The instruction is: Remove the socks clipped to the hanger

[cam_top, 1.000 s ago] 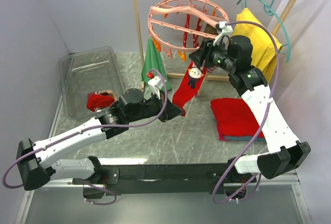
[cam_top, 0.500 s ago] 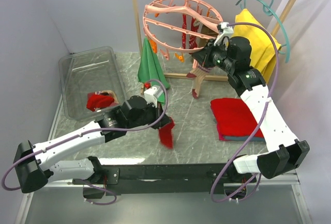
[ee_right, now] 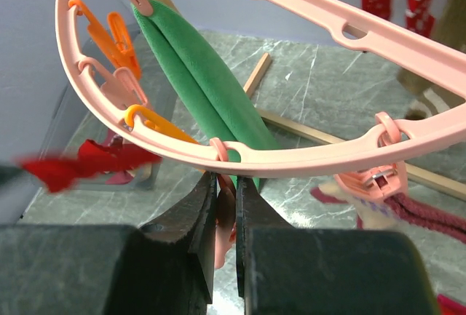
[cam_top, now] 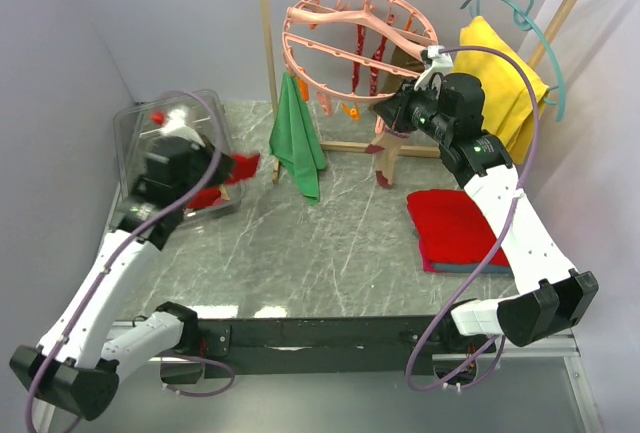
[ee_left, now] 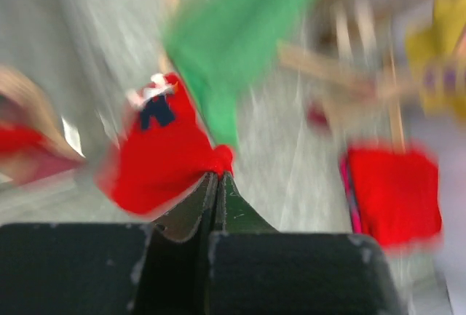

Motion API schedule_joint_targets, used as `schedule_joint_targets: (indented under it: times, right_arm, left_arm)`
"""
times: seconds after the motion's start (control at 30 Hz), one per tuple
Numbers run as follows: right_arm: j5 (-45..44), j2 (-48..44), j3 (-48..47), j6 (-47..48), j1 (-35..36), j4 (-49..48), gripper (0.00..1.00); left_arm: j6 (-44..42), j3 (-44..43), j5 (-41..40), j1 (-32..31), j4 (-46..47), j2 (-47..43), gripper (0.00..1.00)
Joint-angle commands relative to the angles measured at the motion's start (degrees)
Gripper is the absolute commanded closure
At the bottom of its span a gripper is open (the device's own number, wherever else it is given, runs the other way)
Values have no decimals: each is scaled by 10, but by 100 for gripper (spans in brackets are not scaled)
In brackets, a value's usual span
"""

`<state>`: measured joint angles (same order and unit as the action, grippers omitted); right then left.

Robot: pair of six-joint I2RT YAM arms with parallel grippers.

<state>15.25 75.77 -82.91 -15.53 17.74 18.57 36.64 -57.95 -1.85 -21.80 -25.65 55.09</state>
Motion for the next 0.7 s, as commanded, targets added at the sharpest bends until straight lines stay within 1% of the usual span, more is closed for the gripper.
schedule_joint_targets:
  times: [0.0, 0.03, 0.07, 0.1, 0.13, 0.17, 0.23, 0.3, 0.33, 0.37, 0.4, 0.43, 0.47, 0.5, 0.53, 0.6, 0.63, 0.67]
  right_arm:
    - [1, -18, 1, -3, 1, 14, 100]
    - [5, -18, -1, -5, 1, 14, 100]
    - [6, -16, -4, -6, 1, 13, 100]
    - [7, -16, -7, -6, 1, 15, 100]
    - [8, -16, -10, -6, 1, 16, 100]
    - [7, -18, -11, -6, 1, 16, 100]
    - [1, -20, -8, -6, 1, 16, 100]
    - [-1, -26, -7, -7, 2, 15, 100]
    - [-1, -28, -4, -10, 1, 13, 100]
    - [3, -30, -2, -11, 2, 11, 100]
    - [5, -31, 0, -13, 2, 7, 100]
    - [7, -32, 3, -17, 2, 5, 100]
    - [10, -31, 4, -18, 2, 4, 100]
    - [11, -29, 4, -20, 3, 6, 100]
    - [11, -27, 2, -20, 5, 9, 100]
    - [8, -26, 0, -20, 6, 12, 100]
    - [8, -26, -2, -22, 8, 13, 100]
    - [8, -26, -3, -22, 8, 14, 100]
  left_arm:
    - [-56, -102, -90, 64, -12, 6, 99]
    - [-60, -116, -87, 80, -14, 21, 99]
    - [-61, -130, -64, 117, -19, 53, 99]
    - [-56, -149, -53, 136, -24, 71, 99]
    - [-52, -155, -35, 171, -28, 86, 99]
    - [-52, -159, -23, 184, -26, 112, 99]
    - [-47, -147, -23, 209, -13, 130, 99]
    - [-40, -121, -21, 217, -2, 148, 99]
    - [-35, -111, -19, 244, 5, 155, 96]
    - [-25, -99, -15, 252, 16, 159, 88]
    - [-19, -75, -5, 262, 23, 163, 56]
    - [-12, -67, 20, 285, 27, 166, 40]
    - [-5, -59, 44, 295, 38, 167, 34]
    - [-4, -49, 62, 301, 42, 166, 23]
    - [-4, -50, 88, 305, 46, 161, 18]
    - [-11, -56, 123, 305, 57, 152, 10]
    - [-12, -59, 151, 303, 63, 142, 12]
    - [-13, -59, 223, 297, 78, 134, 14]
